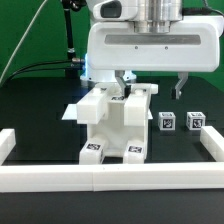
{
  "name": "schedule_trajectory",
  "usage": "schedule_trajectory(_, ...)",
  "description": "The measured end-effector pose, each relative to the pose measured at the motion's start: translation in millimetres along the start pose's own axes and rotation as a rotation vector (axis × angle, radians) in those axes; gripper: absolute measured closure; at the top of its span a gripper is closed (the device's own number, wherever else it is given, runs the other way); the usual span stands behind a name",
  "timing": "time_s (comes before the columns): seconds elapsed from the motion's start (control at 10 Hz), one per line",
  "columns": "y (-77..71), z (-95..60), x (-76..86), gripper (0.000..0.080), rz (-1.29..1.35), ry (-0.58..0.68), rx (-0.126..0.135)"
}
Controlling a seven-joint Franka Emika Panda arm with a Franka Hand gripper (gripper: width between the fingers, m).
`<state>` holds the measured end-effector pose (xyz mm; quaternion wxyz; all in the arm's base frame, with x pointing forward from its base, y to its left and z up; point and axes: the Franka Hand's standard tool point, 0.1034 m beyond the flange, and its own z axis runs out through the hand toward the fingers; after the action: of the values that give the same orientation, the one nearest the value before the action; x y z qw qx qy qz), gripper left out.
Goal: Assemble chair
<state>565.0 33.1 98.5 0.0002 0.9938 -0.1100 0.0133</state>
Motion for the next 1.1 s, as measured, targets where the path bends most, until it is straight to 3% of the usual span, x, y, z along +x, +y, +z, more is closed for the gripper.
schedule_trajectory(1.1,0.4,-0.2,0.3,0.0151,0.001,0.0,0.0)
